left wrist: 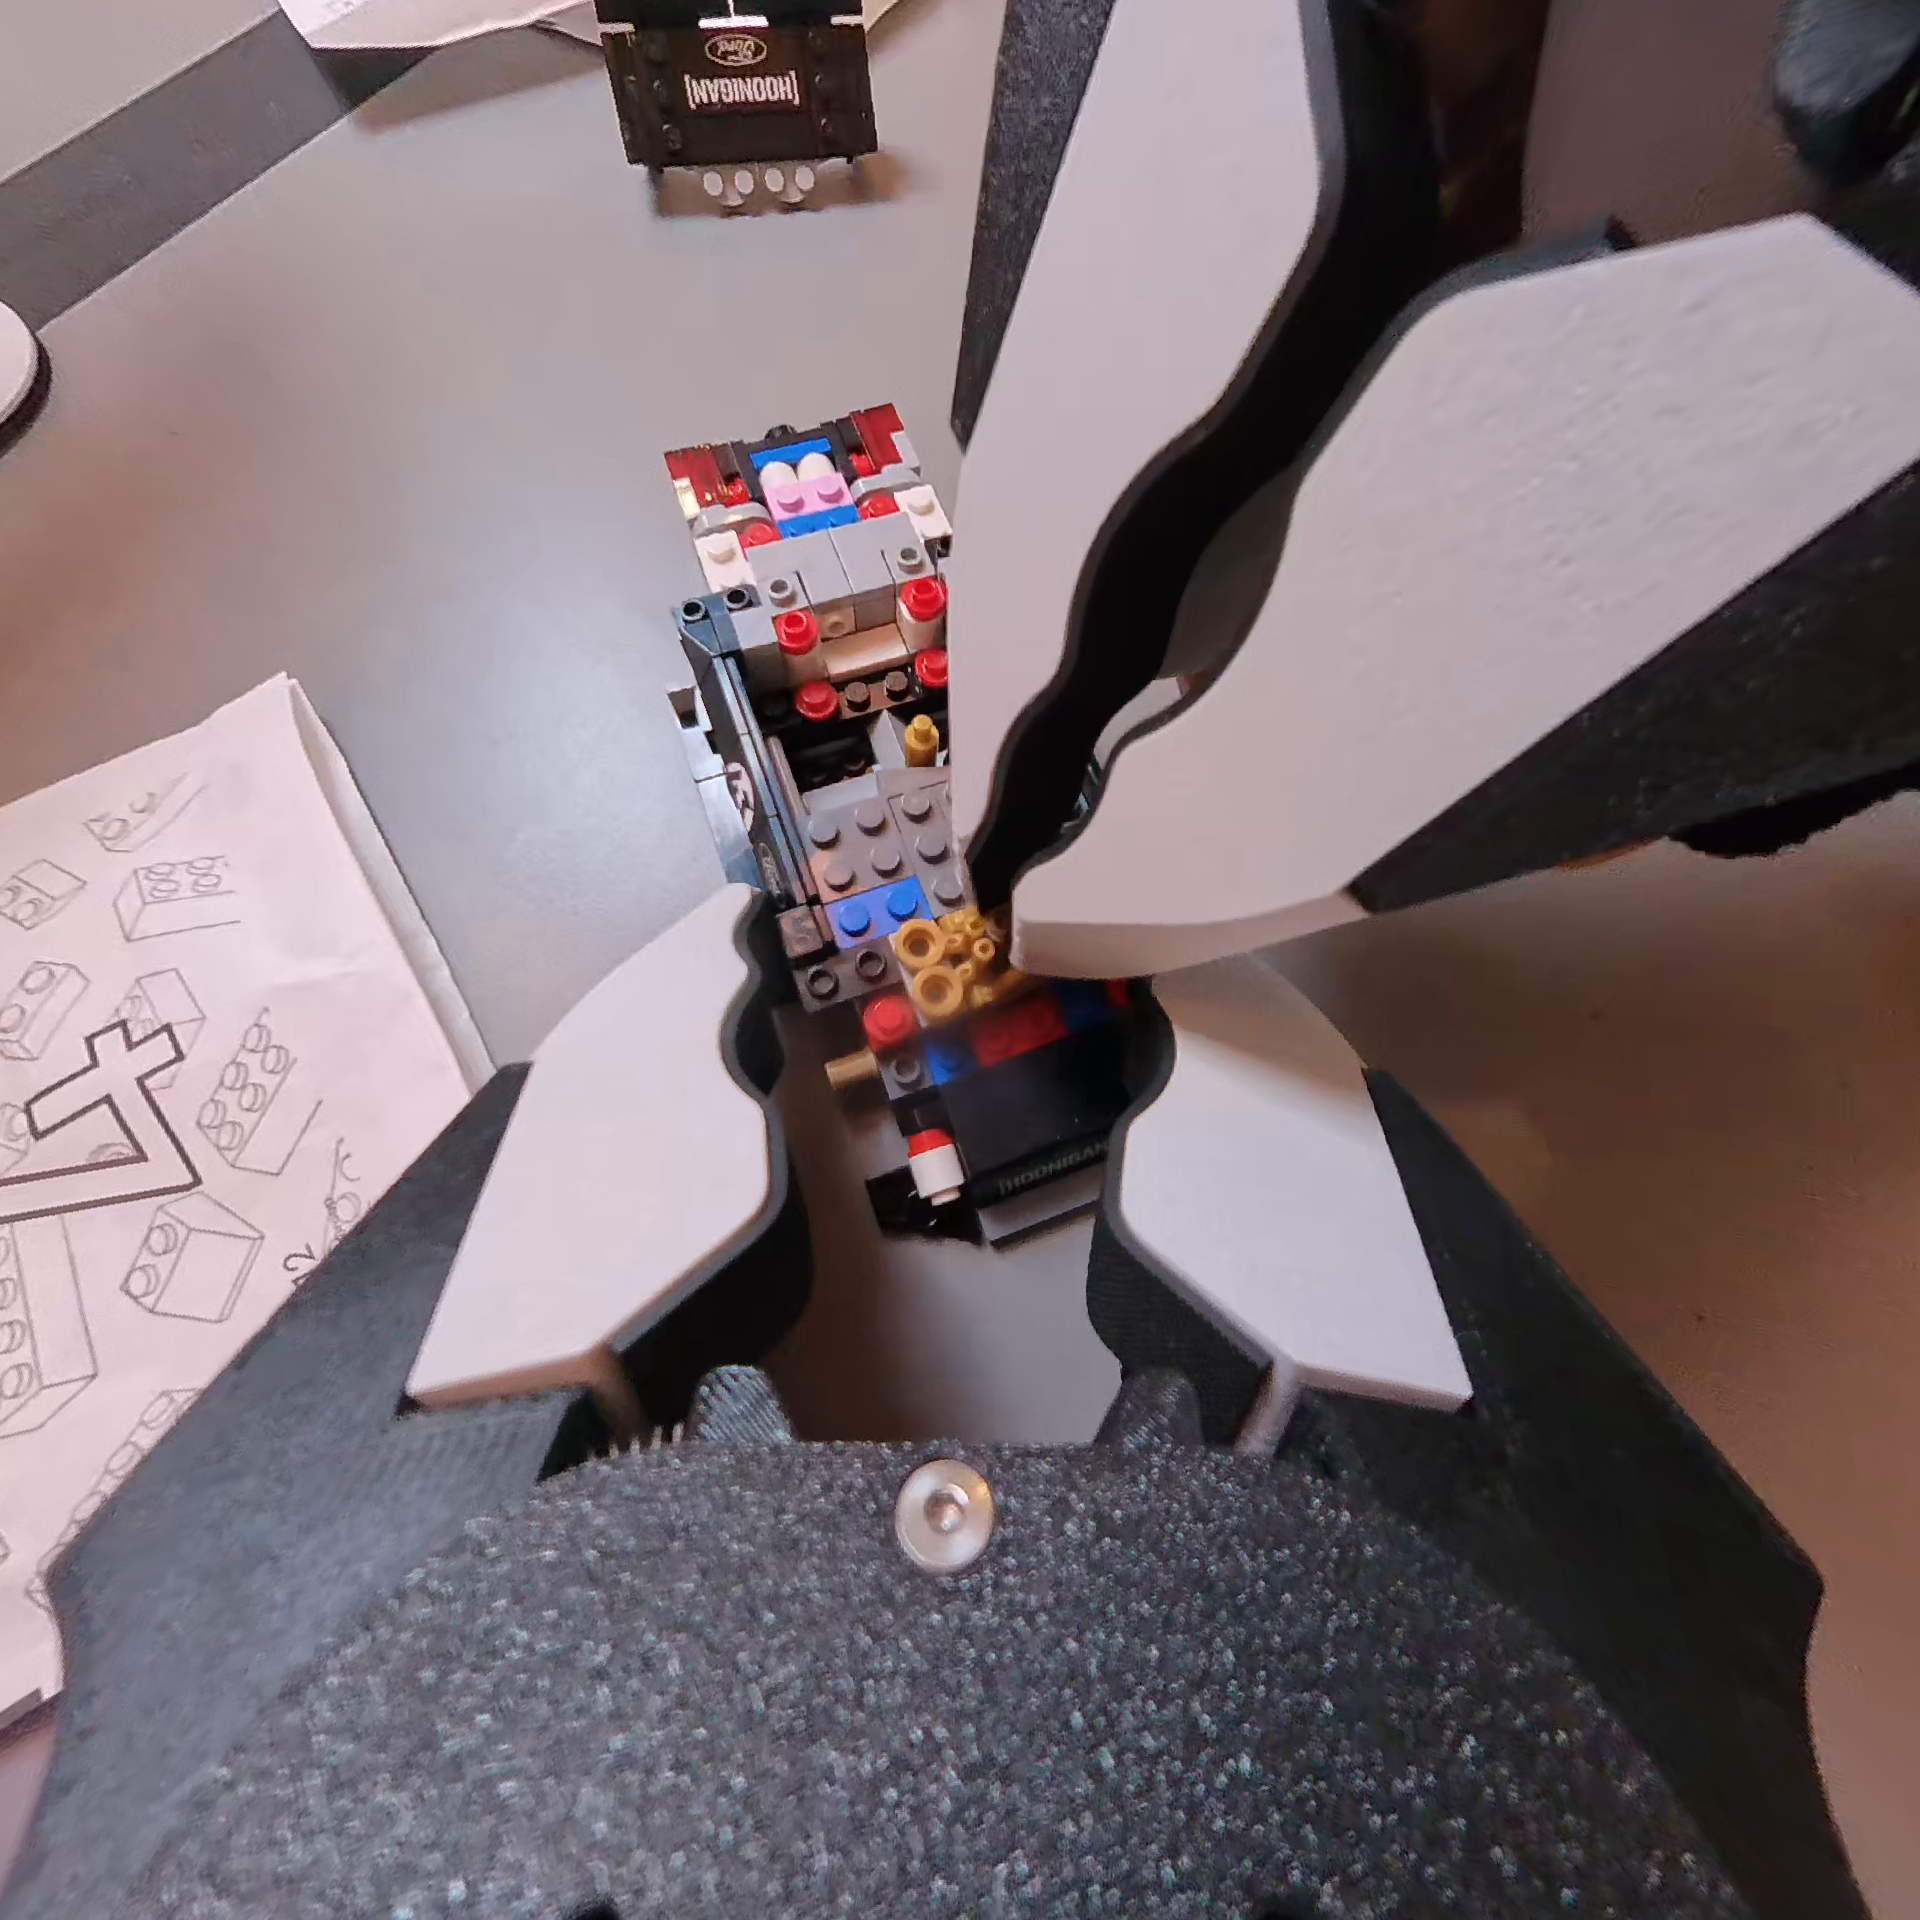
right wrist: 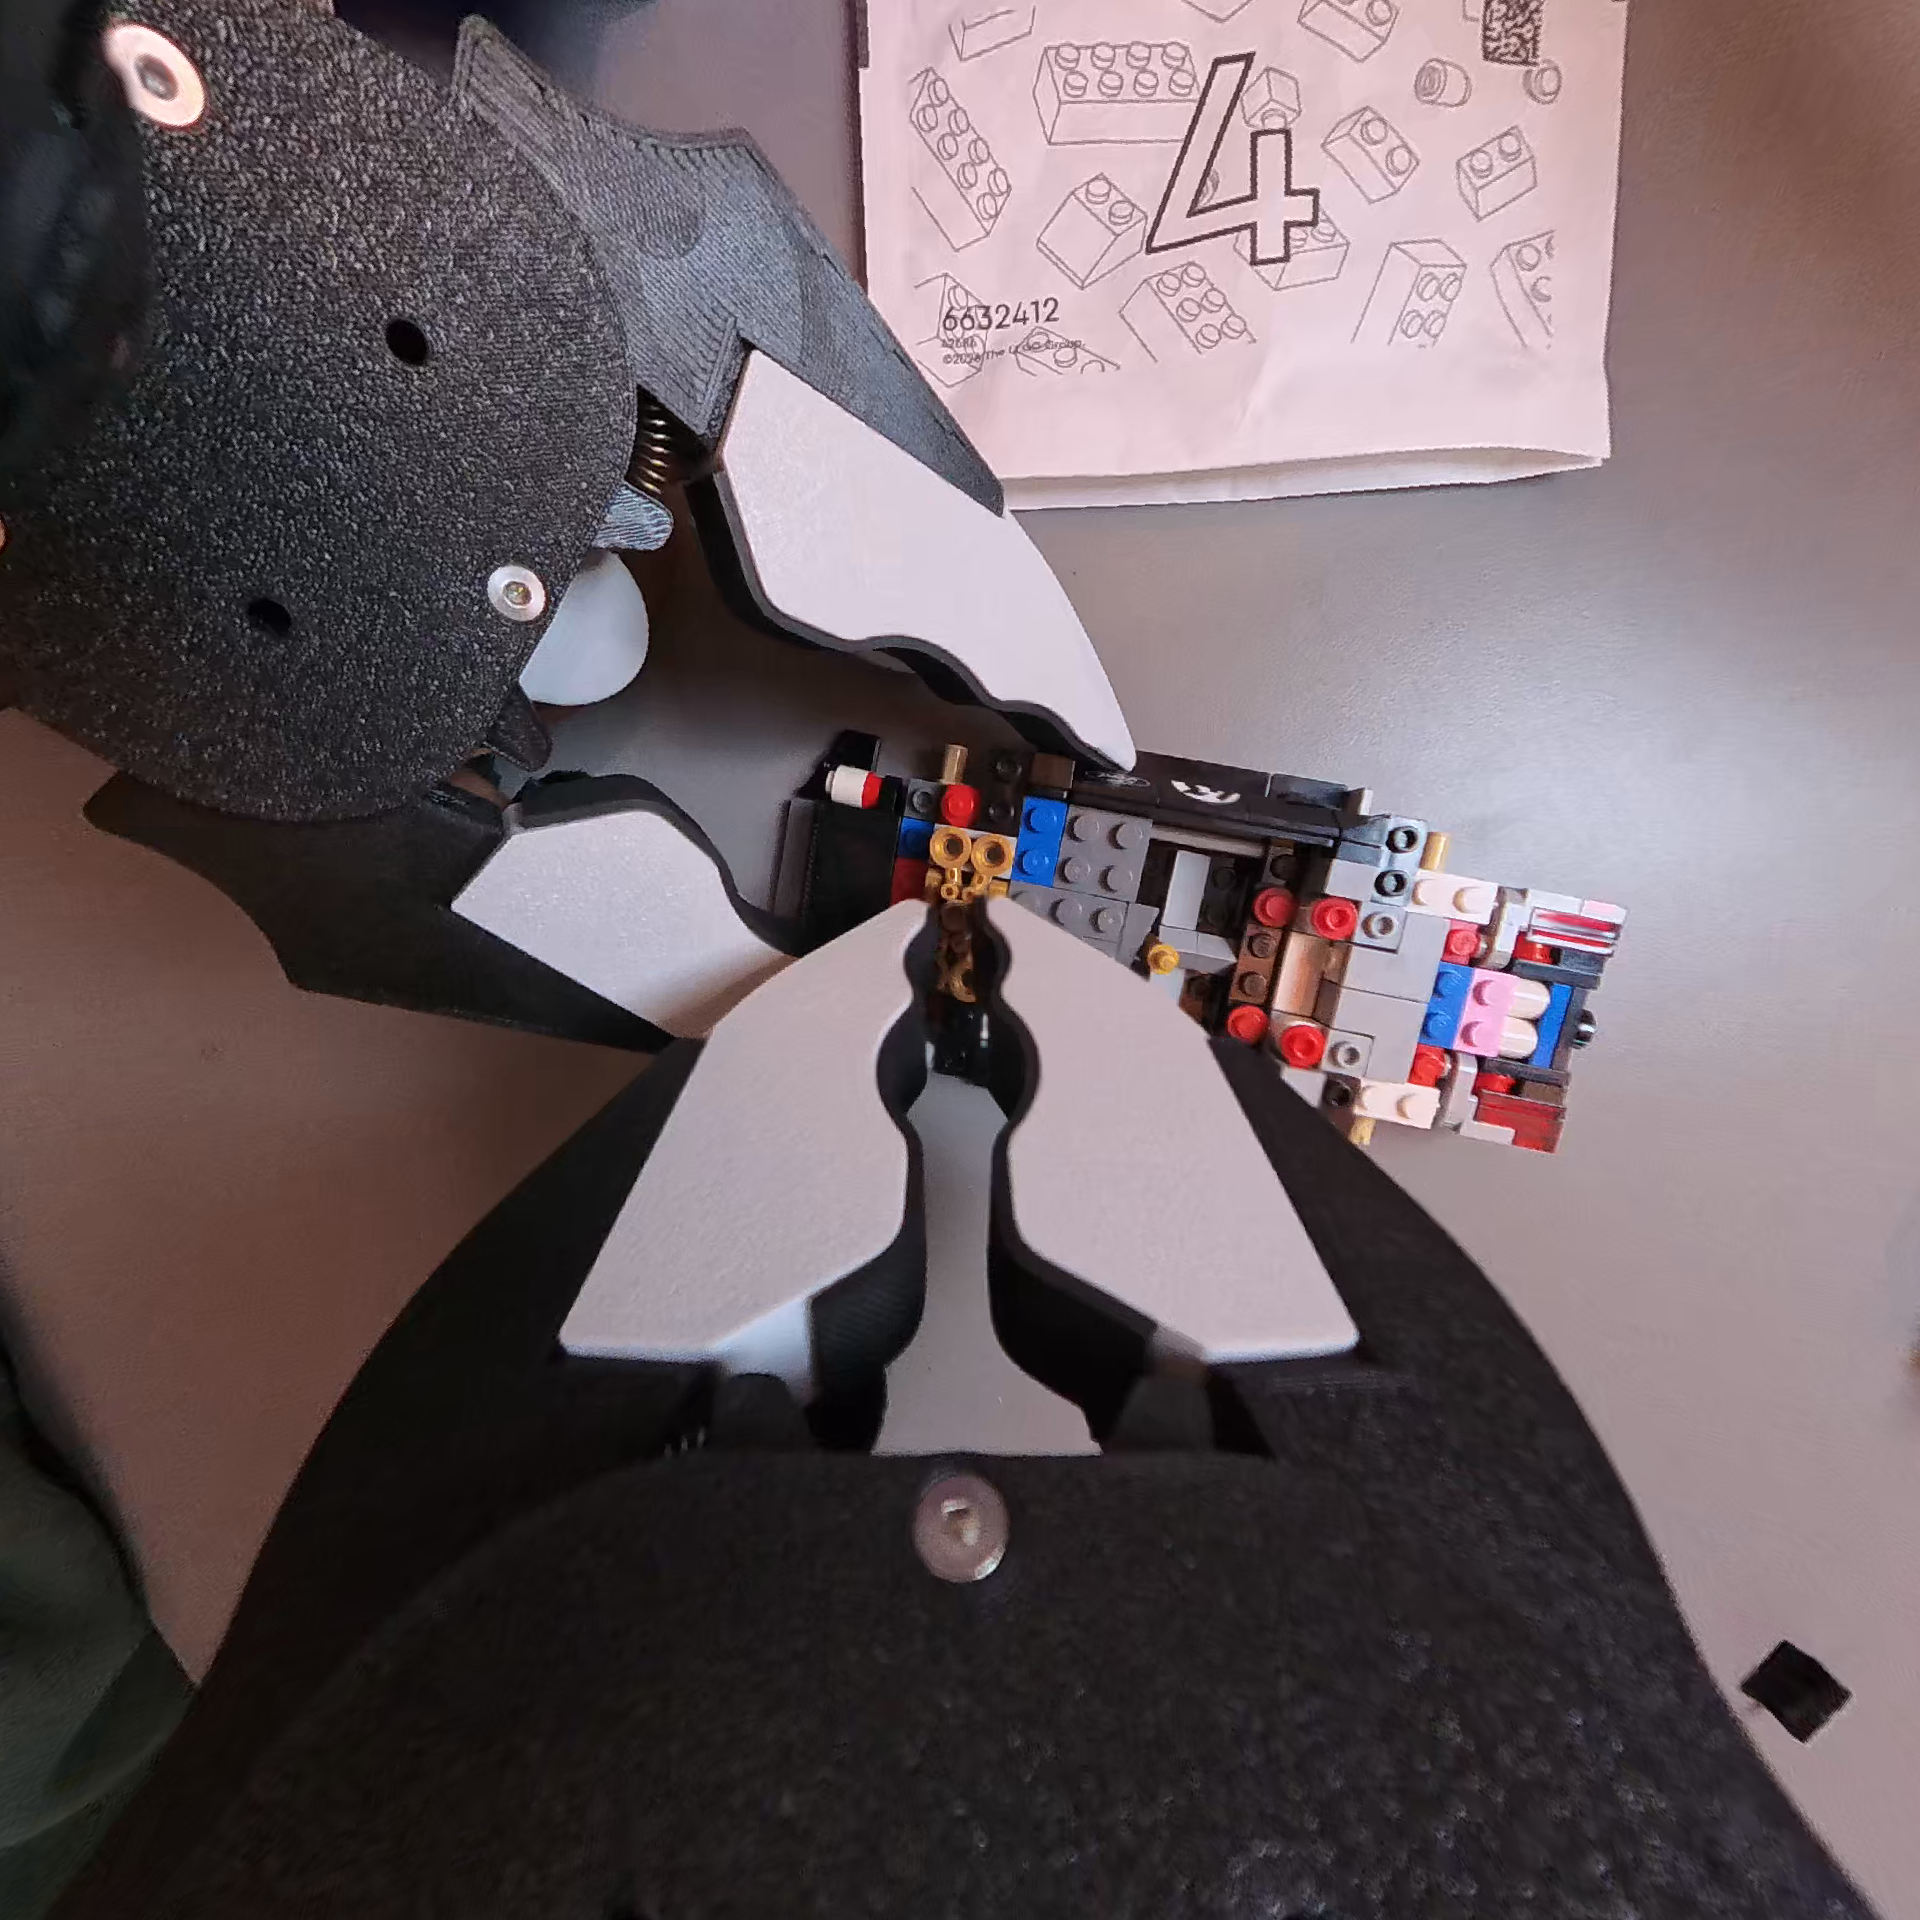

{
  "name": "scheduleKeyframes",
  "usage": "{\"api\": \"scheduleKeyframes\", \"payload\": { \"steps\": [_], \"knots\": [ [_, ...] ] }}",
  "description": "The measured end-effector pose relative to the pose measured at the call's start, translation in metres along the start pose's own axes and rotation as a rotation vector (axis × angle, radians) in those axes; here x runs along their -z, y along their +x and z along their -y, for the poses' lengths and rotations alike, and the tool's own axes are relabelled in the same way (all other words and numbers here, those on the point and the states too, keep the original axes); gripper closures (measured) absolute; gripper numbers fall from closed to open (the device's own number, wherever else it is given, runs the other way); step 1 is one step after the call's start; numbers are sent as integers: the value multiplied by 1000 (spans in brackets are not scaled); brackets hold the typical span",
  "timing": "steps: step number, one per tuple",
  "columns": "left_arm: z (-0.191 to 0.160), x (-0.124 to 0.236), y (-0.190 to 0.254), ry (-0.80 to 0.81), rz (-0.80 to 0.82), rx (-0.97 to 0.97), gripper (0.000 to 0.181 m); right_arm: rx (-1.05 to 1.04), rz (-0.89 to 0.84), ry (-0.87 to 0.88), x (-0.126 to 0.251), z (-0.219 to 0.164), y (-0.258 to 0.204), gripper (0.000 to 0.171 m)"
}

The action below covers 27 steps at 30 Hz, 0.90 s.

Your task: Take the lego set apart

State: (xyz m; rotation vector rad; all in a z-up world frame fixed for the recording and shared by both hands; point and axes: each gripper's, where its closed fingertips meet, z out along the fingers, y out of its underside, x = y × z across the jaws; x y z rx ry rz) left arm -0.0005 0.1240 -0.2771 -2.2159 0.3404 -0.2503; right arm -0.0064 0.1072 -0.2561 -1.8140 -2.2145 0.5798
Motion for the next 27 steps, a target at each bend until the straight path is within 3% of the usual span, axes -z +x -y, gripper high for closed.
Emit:
{"api": "scheduleKeyframes", "payload": {
  "steps": [14,21,27],
  "knots": [
    [-1,0,2,-2,-17,-7,116,-38,31,74,3,-1,-1,167],
    [-1,0,2,1,-28,8,116,-70,31,247,52,24,8,167],
    [11,13,2,97,-97,67,117,-220,156,598,100,35,6,167]
  ]
}}
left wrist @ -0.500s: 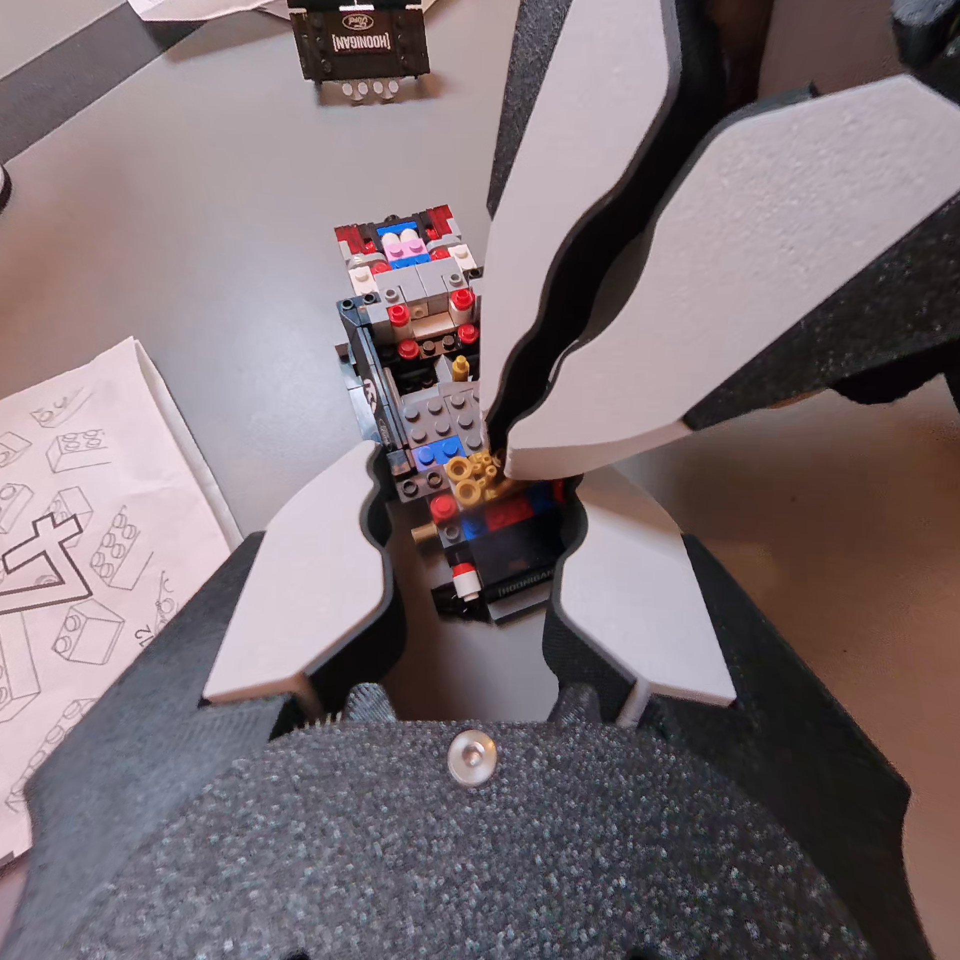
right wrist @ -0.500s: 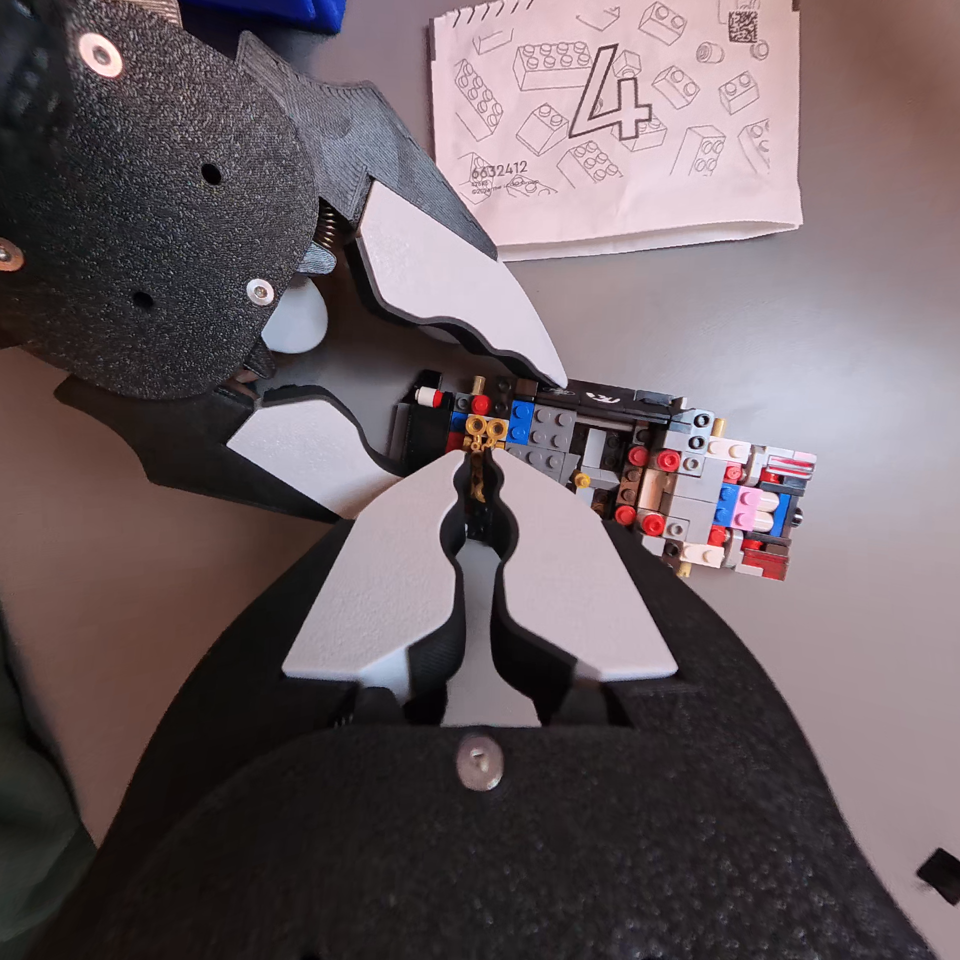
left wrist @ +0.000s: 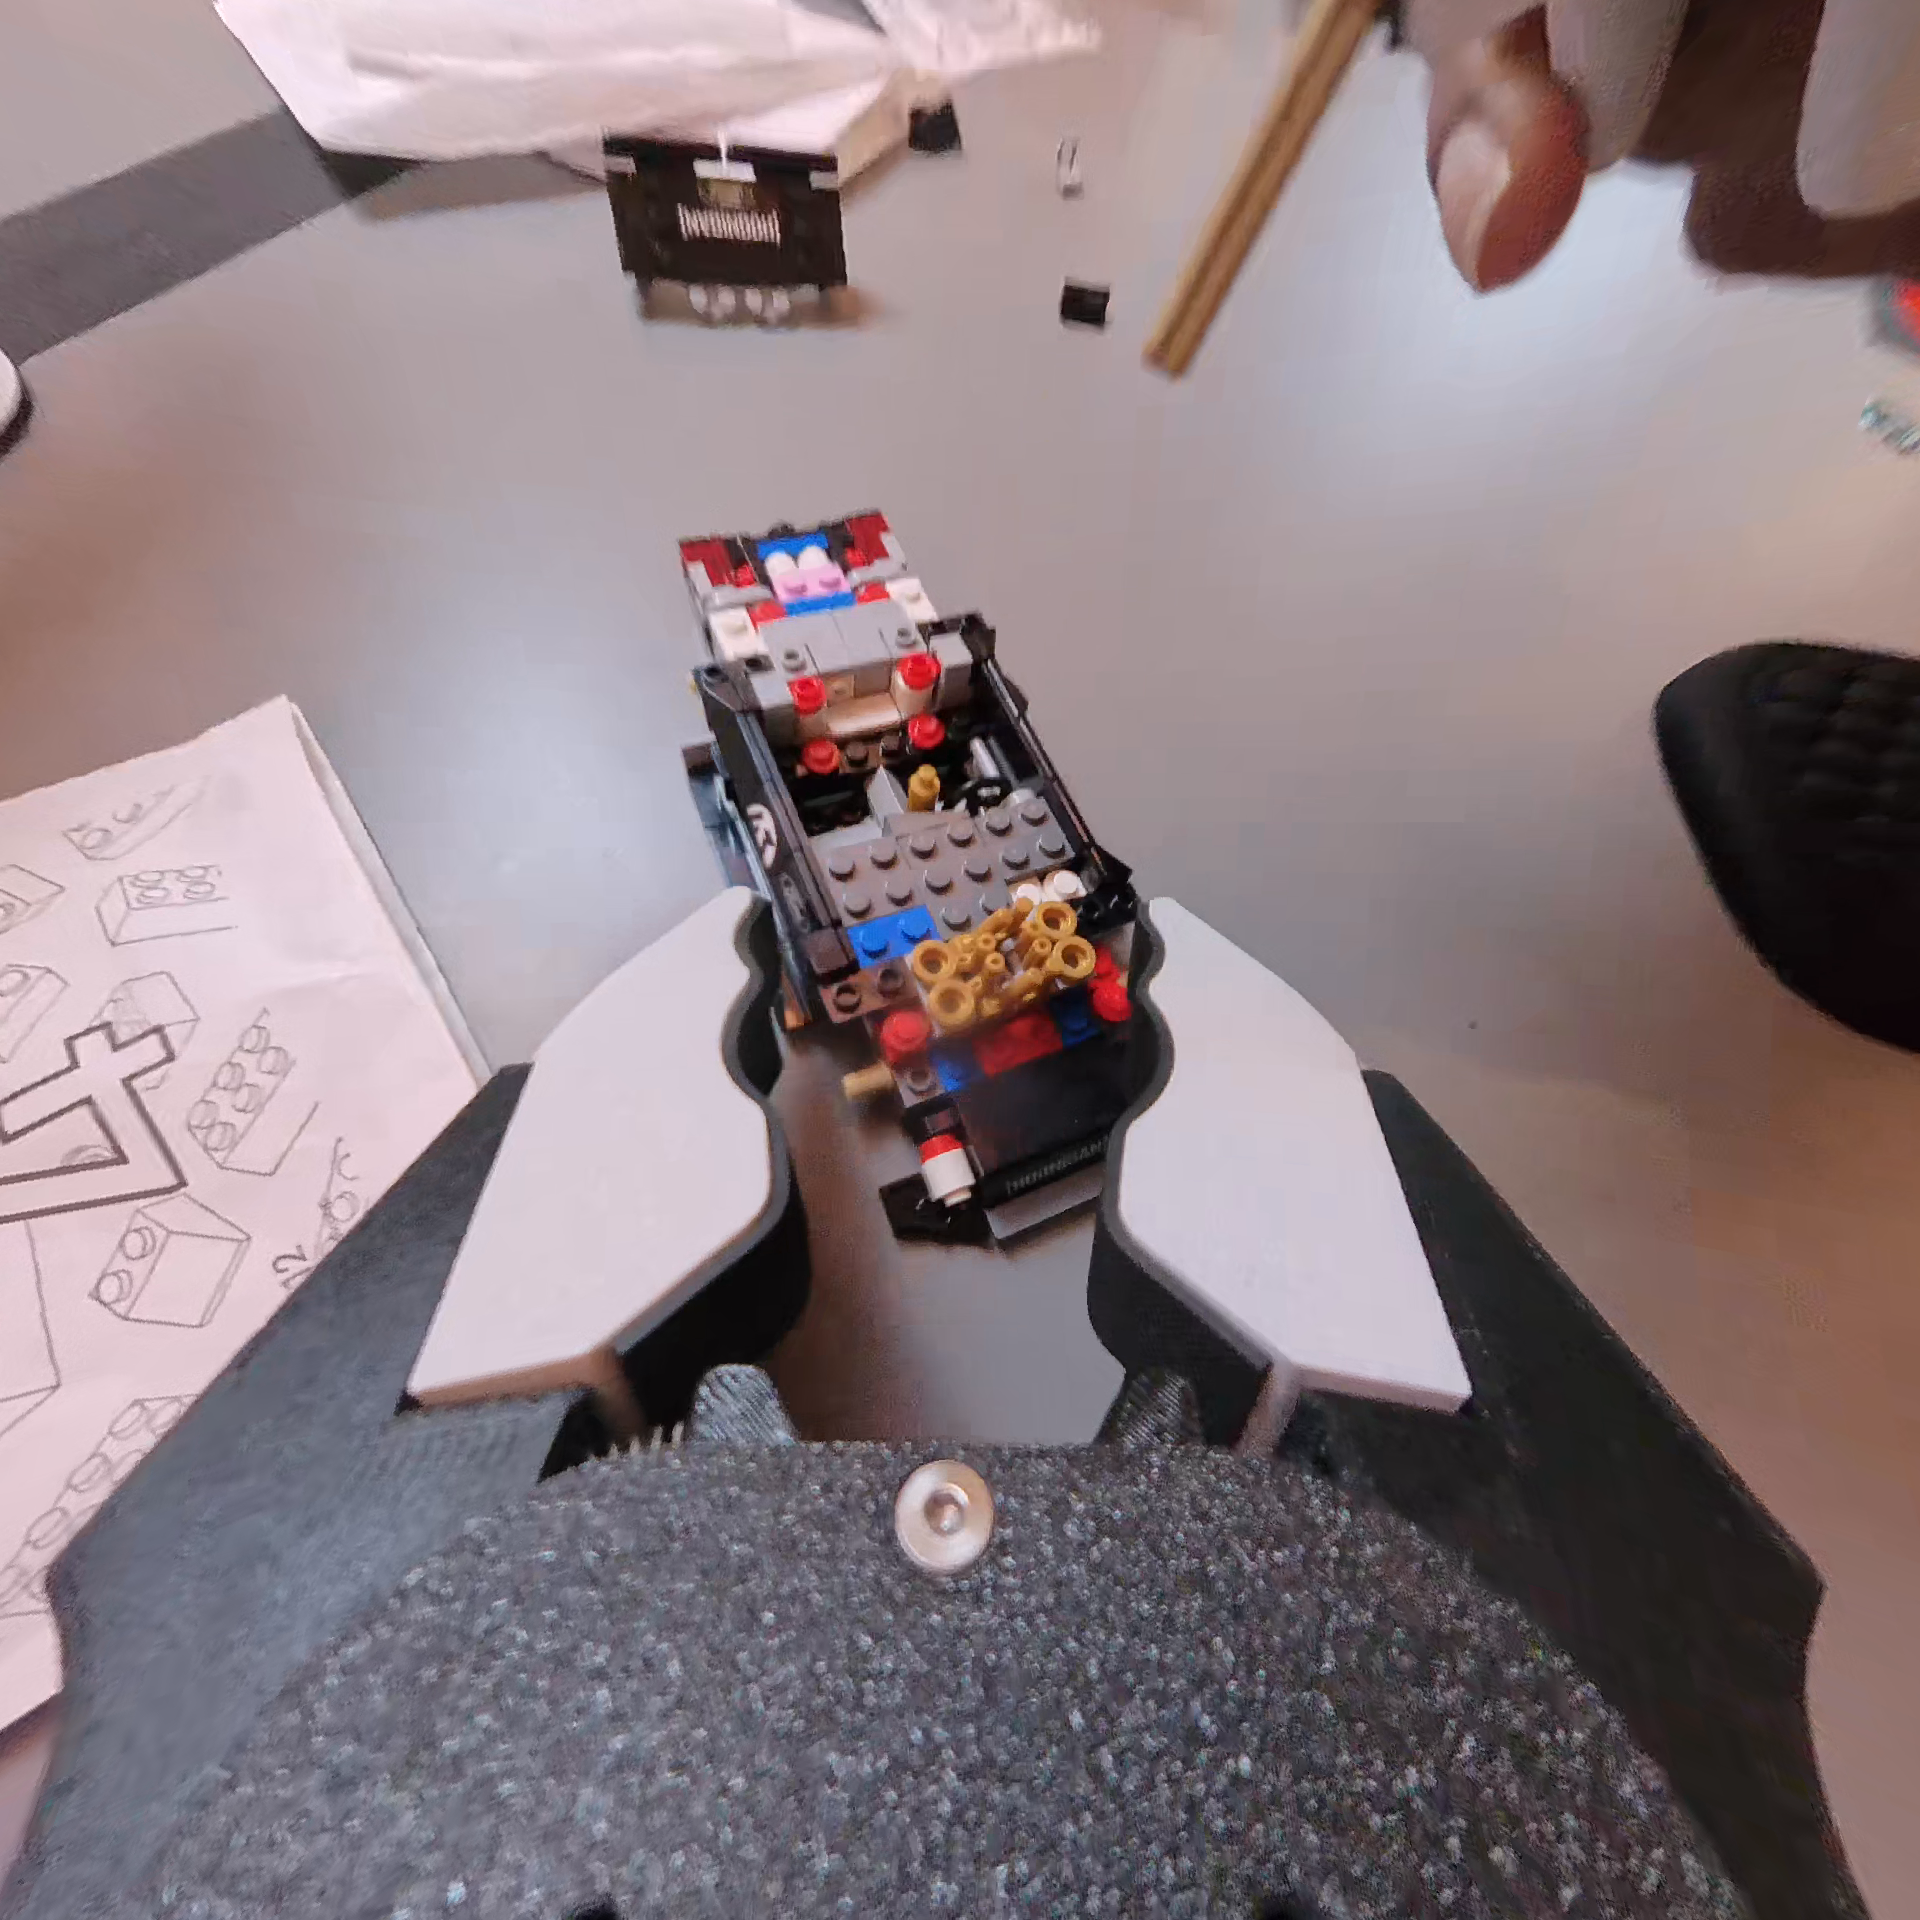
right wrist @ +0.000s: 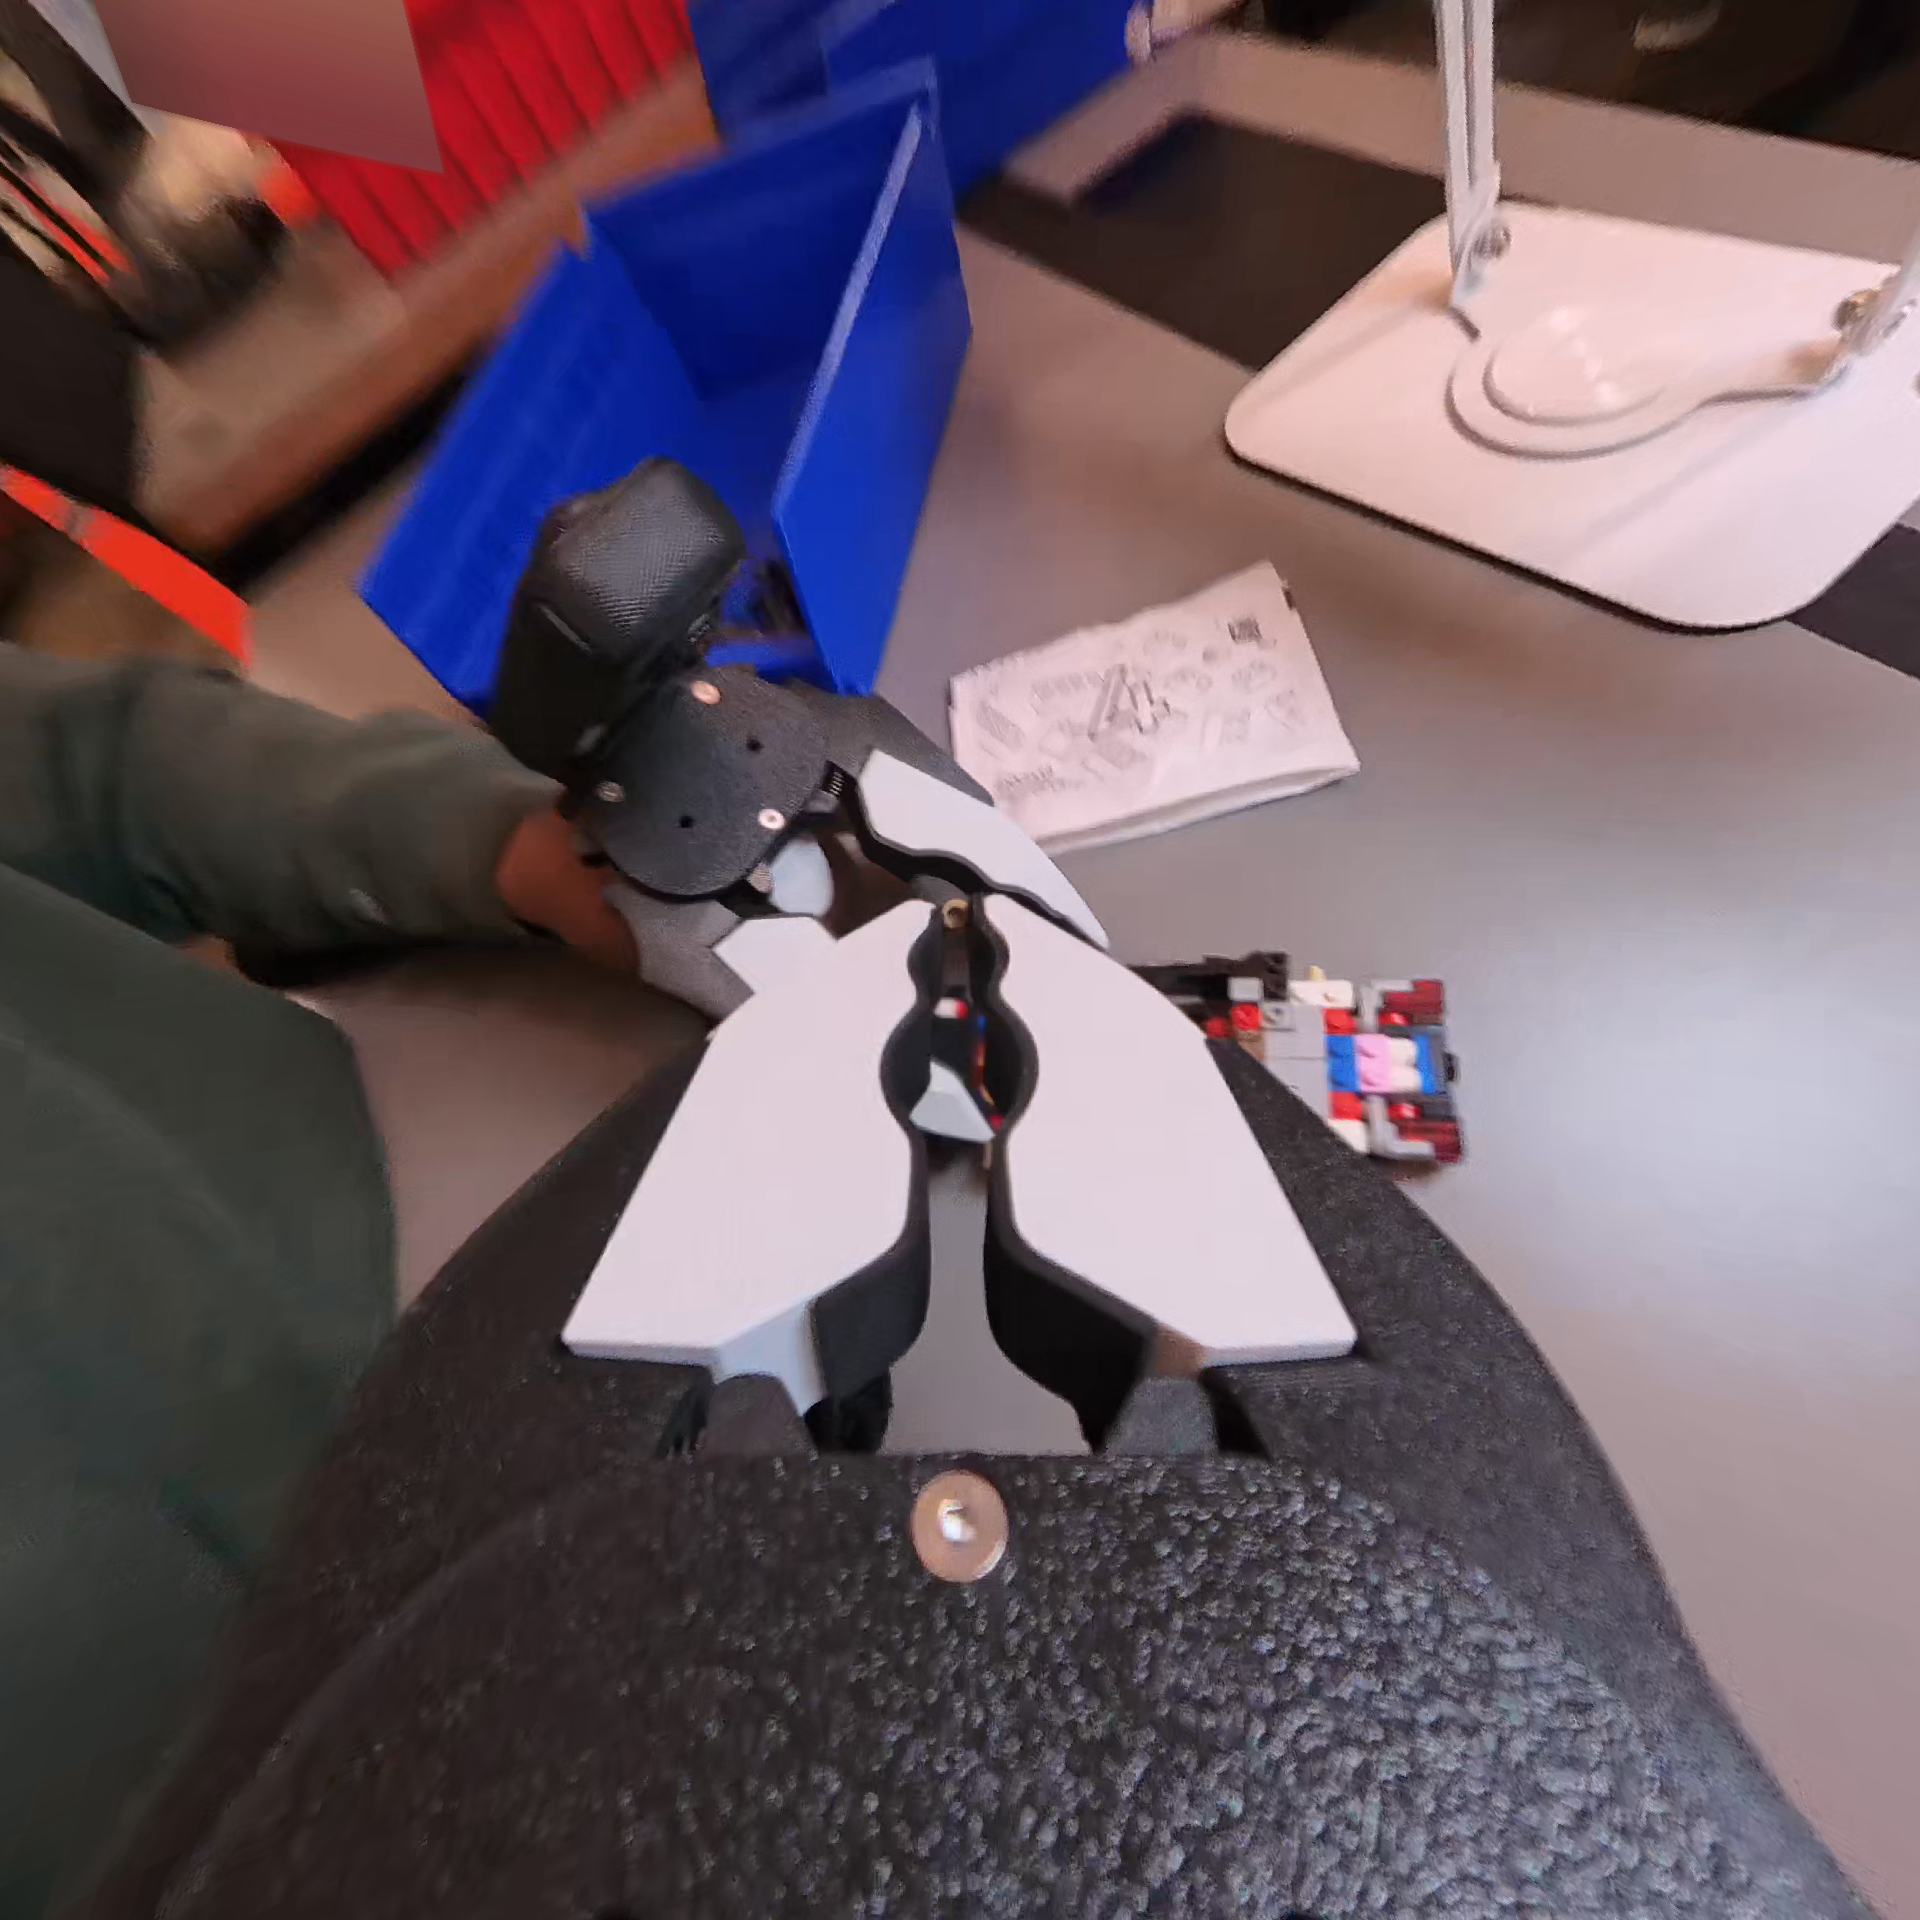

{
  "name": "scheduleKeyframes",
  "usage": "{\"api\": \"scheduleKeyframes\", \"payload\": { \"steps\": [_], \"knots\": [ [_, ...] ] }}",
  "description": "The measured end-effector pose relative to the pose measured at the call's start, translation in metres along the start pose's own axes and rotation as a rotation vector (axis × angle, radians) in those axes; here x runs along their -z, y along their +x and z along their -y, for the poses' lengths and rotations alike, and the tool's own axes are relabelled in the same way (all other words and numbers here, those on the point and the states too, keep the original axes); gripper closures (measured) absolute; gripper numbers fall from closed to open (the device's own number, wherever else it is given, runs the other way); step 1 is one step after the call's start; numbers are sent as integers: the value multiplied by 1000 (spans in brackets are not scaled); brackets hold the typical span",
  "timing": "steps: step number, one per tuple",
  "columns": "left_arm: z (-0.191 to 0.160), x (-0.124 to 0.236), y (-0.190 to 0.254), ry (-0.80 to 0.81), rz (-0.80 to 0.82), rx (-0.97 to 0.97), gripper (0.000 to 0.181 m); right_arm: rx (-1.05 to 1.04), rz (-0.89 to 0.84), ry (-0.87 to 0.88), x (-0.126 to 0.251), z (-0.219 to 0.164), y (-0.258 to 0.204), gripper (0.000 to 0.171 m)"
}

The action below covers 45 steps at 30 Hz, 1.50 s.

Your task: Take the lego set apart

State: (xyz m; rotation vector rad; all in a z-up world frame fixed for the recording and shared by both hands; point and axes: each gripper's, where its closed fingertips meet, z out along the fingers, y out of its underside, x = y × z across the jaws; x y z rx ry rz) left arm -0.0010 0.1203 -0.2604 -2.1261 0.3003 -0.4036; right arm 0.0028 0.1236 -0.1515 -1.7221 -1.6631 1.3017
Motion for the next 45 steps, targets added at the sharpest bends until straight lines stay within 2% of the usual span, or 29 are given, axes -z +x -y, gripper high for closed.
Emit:
{"api": "scheduleKeyframes", "payload": {
  "steps": [4,6,9,14,16,19,26,31,34,36,38,40,42,45],
  "knots": [
    [17,19,0,88,-18,0,119,-79,96,192,17,10,-12,167],
    [33,34,17,178,-109,-33,138,-113,158,278,25,13,-20,167],
    [66,62,42,362,-225,-53,145,-162,272,396,32,15,-33,167],
    [100,96,73,541,-359,-33,153,-204,478,592,42,14,-58,166],
    [104,101,81,555,-378,-21,157,-208,510,638,42,10,-62,167],
    [103,100,83,537,-318,-45,161,-215,547,660,45,6,-68,167],
    [99,101,97,496,-316,-69,176,-184,579,647,49,3,-81,166],
    [92,106,102,451,-263,-117,177,-146,550,628,46,-1,-87,166],
    [93,129,78,465,-110,-132,177,-32,380,653,45,2,-80,147],
    [91,156,40,445,76,-125,177,54,210,662,47,3,-66,141],
    [80,190,-11,367,329,-140,177,137,36,649,48,1,-50,141],
    [58,221,-57,237,496,-94,177,186,-88,636,49,0,-38,140],
    [32,244,-92,104,575,-17,177,188,-136,632,49,-1,-32,138],
    [-12,258,-123,-96,588,99,176,167,-147,616,46,-3,-27,136]
  ]
}}
